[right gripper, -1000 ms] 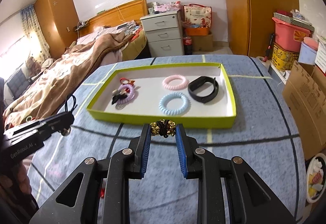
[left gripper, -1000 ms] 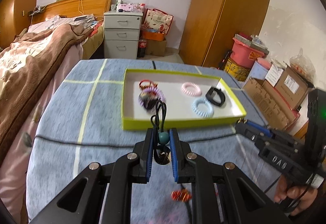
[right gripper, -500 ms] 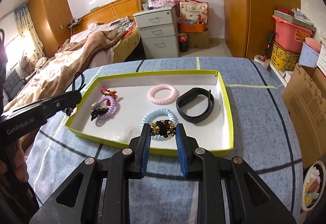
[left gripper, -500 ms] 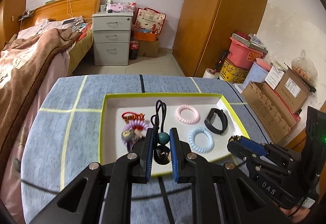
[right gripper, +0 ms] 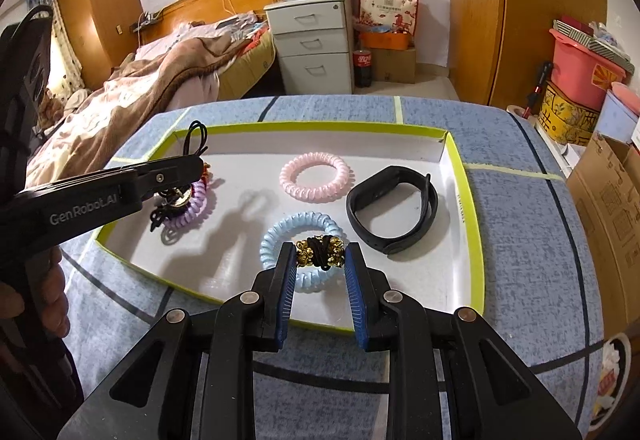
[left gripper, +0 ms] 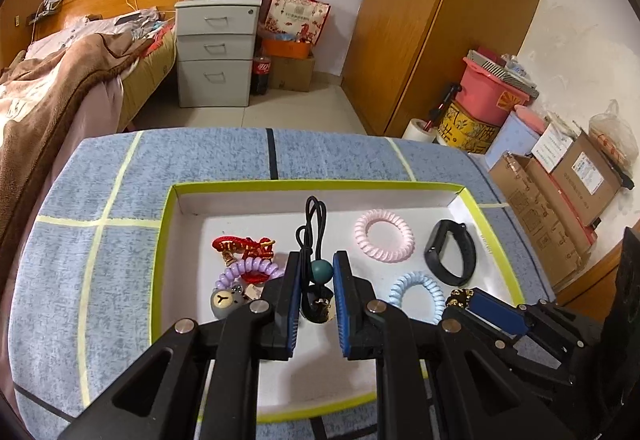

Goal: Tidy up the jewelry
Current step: 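Carry the gold charm in the right tool while the left carries the black cord tie to the tray, then open the left tool over the tray while the right tool releases the gold charm there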

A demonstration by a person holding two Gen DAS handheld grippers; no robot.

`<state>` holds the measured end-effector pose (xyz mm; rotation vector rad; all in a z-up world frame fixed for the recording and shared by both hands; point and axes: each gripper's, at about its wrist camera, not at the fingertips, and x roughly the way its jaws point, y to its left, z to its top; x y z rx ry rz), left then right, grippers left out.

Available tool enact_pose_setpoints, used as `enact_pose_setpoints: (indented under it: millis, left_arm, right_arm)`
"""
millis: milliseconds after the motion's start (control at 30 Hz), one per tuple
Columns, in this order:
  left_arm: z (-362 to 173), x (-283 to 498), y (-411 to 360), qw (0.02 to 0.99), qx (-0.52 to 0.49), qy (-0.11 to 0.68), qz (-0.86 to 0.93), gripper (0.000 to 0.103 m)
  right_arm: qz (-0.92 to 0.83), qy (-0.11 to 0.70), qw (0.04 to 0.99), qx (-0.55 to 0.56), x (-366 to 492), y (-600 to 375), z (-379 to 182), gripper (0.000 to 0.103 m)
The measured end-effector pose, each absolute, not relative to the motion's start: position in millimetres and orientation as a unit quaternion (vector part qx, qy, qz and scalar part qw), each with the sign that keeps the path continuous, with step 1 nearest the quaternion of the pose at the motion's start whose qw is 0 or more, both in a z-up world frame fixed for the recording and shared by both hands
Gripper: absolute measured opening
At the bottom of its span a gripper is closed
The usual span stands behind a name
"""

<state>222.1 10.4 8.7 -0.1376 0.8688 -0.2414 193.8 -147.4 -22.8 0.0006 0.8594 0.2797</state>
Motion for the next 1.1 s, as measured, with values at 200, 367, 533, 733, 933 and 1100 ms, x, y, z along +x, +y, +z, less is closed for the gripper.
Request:
enact_pose_setpoints:
  millis: [200, 367, 533, 733, 933, 1100]
  left_arm:
    - [2, 226, 6, 0.893, -0.066, 0.428, -0.12, 0.016]
    - [0, 228, 5, 0.891, -0.063, 0.432, -0.12, 0.016]
    - [-3, 230, 4, 0.889, -0.065, 0.438, -0.12, 0.025]
    - [-6, 229, 4, 0.888, -0.067, 0.441, -0.116, 0.031]
    - [-3, 224, 6, 0.888, -0.069, 0.437, -0.122, 0.038]
    - [5, 213, 6, 0.893, -0.057, 0.429, -0.122, 0.042]
  right_arm:
    - [0.13, 0.422, 0.897, -0.004, 196, -150, -28, 0.026]
    - [0.129, 0.424, 0.897, -0.005, 195, -148, -29, 0.026]
    - [0.125, 0.424, 0.897, -0.005, 196, -148, -28, 0.026]
    - [0.121, 0.423, 0.898, -0.001, 197, -149, -29, 0.035]
    - [0.12, 0.419, 0.9, 0.002, 195, -151, -28, 0.035]
    - [0.116, 0.408, 0.906, 0.005, 189, -152, -22, 0.043]
